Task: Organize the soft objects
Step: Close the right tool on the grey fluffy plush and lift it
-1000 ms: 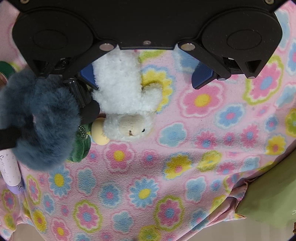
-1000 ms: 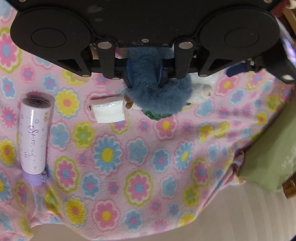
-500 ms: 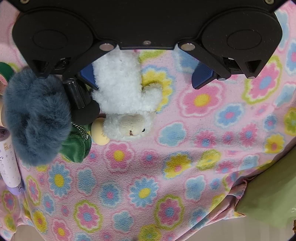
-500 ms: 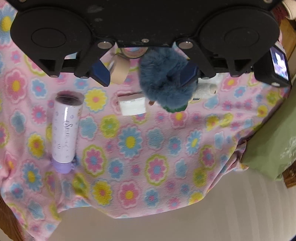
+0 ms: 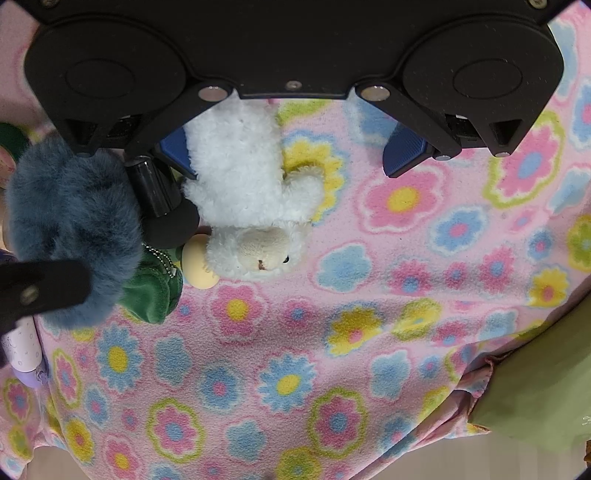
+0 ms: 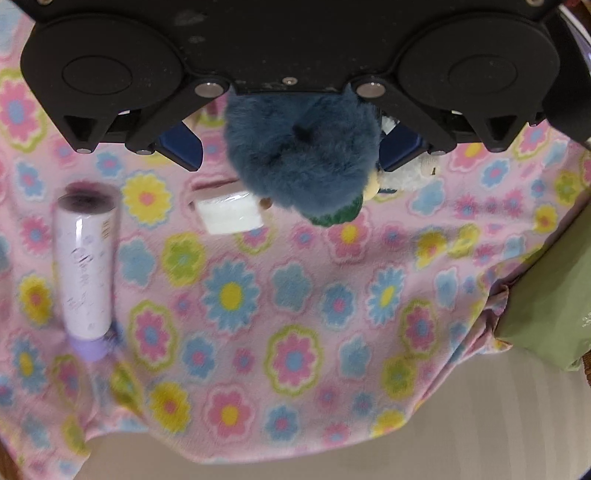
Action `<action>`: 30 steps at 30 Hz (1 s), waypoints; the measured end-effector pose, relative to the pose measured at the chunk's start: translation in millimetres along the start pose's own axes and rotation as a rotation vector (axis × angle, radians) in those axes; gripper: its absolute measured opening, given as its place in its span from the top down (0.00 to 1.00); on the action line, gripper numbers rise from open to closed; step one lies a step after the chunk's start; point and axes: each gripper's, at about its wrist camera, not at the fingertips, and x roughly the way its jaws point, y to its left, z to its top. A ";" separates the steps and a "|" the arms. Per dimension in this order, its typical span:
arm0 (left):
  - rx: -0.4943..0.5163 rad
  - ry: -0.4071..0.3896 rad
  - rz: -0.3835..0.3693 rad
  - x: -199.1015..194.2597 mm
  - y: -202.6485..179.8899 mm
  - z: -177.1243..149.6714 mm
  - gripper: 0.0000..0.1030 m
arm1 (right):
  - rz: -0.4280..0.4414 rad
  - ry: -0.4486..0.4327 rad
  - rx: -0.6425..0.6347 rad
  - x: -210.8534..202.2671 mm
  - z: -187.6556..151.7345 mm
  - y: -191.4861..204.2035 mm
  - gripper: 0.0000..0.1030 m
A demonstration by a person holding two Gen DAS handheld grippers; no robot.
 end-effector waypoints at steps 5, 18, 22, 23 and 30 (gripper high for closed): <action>-0.001 0.001 0.000 0.1 -0.2 -0.1 0.02 | -0.006 0.053 -0.004 25.4 -6.1 3.8 0.06; -0.002 0.002 0.000 0.2 -0.2 0.1 0.02 | 0.151 0.104 0.041 10.5 11.2 -14.0 0.72; -0.002 0.001 0.000 0.1 -0.3 0.0 0.02 | 0.144 0.079 0.072 -15.3 16.8 -33.8 0.74; -0.002 0.002 0.000 0.0 -0.3 0.0 0.02 | 0.139 0.080 0.086 -20.1 17.4 -40.0 0.74; -0.001 0.002 0.002 0.1 -0.6 0.1 0.02 | 0.149 0.096 0.233 -57.7 17.6 -90.2 0.74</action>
